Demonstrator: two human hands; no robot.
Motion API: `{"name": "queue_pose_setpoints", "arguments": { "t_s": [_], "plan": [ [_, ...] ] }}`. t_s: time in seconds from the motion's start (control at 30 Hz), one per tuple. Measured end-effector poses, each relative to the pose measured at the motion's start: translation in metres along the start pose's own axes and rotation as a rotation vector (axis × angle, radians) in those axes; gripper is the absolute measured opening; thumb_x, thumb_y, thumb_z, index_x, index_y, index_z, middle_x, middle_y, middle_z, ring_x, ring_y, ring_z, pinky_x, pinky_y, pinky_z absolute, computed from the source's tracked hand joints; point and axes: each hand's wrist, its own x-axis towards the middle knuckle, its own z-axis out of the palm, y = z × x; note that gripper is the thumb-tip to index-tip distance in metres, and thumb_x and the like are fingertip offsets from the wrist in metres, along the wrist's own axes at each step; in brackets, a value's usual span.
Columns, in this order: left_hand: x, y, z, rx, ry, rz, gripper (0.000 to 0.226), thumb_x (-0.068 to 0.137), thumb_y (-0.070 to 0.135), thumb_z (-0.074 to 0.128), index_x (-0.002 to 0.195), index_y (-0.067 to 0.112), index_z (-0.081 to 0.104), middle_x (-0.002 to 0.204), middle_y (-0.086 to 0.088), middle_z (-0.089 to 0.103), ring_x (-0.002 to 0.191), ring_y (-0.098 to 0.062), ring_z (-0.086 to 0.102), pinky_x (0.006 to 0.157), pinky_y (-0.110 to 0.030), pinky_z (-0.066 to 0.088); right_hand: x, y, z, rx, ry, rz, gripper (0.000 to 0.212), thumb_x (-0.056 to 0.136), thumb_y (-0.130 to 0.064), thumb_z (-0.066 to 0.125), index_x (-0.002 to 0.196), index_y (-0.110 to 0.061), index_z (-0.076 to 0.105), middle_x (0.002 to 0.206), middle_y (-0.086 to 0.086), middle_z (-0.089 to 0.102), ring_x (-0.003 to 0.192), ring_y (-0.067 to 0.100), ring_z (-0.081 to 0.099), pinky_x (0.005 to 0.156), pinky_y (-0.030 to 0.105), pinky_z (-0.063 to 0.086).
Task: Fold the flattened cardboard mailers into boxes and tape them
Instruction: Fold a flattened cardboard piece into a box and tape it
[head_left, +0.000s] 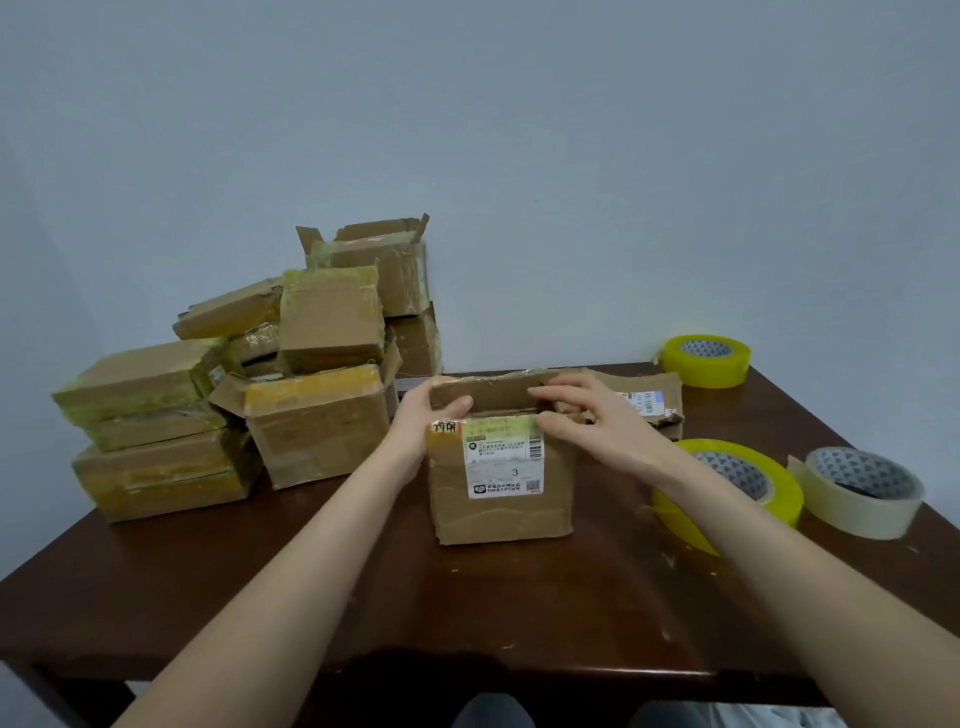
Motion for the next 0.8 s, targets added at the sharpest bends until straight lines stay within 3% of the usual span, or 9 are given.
{"name": "queue_pose_setpoints", "arguments": {
  "t_s": [0.13, 0.23, 0.33, 0.4, 0.5, 0.57, 0.63, 0.73, 0.8],
  "plan": [
    [-0.009, 0.007, -0.007, -0.31, -0.024, -0.116, 0.038, 0.095, 0.046, 0.046, 0.098, 0.022, 0.075, 0.106, -0.003, 0.072, 0.102, -0.022, 0.064, 0.09, -0.037, 0.047, 0.015, 0.001, 0.003, -0.15, 0.108, 0.047, 0.047, 0.087, -0.052, 0.06, 0.129, -0.03, 0.059, 0.123, -0.008, 0.059, 0.114, 0.01, 0.053, 0.094, 0.031, 0.044],
    [-0.013, 0.008, -0.022, 0.005, -0.15, 0.002, 0.033, 0.085, 0.057, 0.057, 0.105, 0.035, 0.071, 0.111, 0.015, 0.065, 0.11, -0.016, 0.06, 0.095, -0.035, 0.046, 0.02, -0.006, 0.01, -0.242, 0.141, 0.123, 0.049, 0.082, -0.063, 0.058, 0.117, -0.029, 0.065, 0.111, -0.009, 0.06, 0.104, 0.011, 0.053, 0.086, 0.035, 0.046],
    [-0.021, 0.006, -0.025, 0.332, -0.212, 0.061, 0.072, 0.064, 0.057, 0.078, 0.129, 0.042, 0.05, 0.124, 0.016, 0.056, 0.115, -0.011, 0.056, 0.098, -0.036, 0.047, 0.021, -0.012, 0.012, -0.437, 0.102, 0.036, 0.05, 0.085, -0.067, 0.049, 0.114, -0.031, 0.067, 0.104, -0.007, 0.054, 0.097, 0.011, 0.049, 0.077, 0.032, 0.042],
    [-0.025, 0.004, -0.018, 0.408, -0.127, 0.185, 0.083, 0.068, 0.049, 0.08, 0.139, 0.039, 0.039, 0.128, 0.018, 0.051, 0.118, -0.004, 0.048, 0.099, -0.029, 0.04, 0.018, -0.008, 0.008, -0.447, -0.02, -0.011, 0.061, 0.081, -0.073, 0.045, 0.116, -0.028, 0.067, 0.112, -0.007, 0.05, 0.102, 0.011, 0.047, 0.082, 0.033, 0.043],
    [-0.024, 0.001, -0.012, 0.538, -0.094, 0.35, 0.068, 0.075, 0.044, 0.076, 0.135, 0.036, 0.047, 0.124, 0.022, 0.05, 0.115, 0.003, 0.044, 0.097, -0.021, 0.036, 0.011, 0.005, 0.007, -0.259, -0.149, 0.014, 0.058, 0.077, -0.071, 0.058, 0.111, -0.025, 0.068, 0.119, -0.009, 0.046, 0.108, 0.011, 0.048, 0.09, 0.03, 0.042],
    [-0.021, -0.002, -0.012, 0.571, -0.122, 0.398, 0.051, 0.077, 0.039, 0.075, 0.125, 0.033, 0.059, 0.116, 0.022, 0.055, 0.11, 0.003, 0.049, 0.096, -0.022, 0.041, 0.008, 0.011, 0.011, -0.077, 0.058, 0.018, 0.034, 0.077, -0.051, 0.073, 0.098, -0.026, 0.065, 0.11, -0.007, 0.054, 0.099, 0.013, 0.054, 0.079, 0.024, 0.042],
    [-0.017, -0.005, -0.012, 0.571, -0.18, 0.435, 0.031, 0.079, 0.034, 0.074, 0.11, 0.033, 0.068, 0.109, 0.019, 0.06, 0.106, 0.0, 0.054, 0.091, -0.021, 0.044, 0.007, 0.013, 0.01, 0.064, 0.238, 0.056, 0.047, 0.07, -0.04, 0.082, 0.107, -0.026, 0.057, 0.112, -0.004, 0.055, 0.094, 0.013, 0.057, 0.074, 0.024, 0.043],
    [-0.009, -0.005, -0.013, 0.577, -0.276, 0.467, 0.019, 0.082, 0.028, 0.072, 0.102, 0.03, 0.073, 0.11, 0.013, 0.064, 0.105, -0.003, 0.057, 0.089, -0.023, 0.046, 0.003, 0.016, 0.009, 0.012, -0.041, 0.054, 0.09, 0.069, -0.042, 0.083, 0.144, -0.036, 0.034, 0.145, -0.006, 0.034, 0.122, 0.01, 0.043, 0.098, 0.028, 0.038],
    [-0.004, -0.001, -0.014, 0.676, -0.292, 0.479, 0.019, 0.086, 0.029, 0.067, 0.105, 0.029, 0.073, 0.117, 0.011, 0.064, 0.11, -0.005, 0.055, 0.095, -0.03, 0.045, 0.002, 0.018, 0.017, -0.112, -0.188, 0.036, 0.089, 0.068, -0.047, 0.082, 0.144, -0.039, 0.037, 0.15, -0.009, 0.024, 0.135, 0.009, 0.028, 0.109, 0.029, 0.028]
  ]
}}
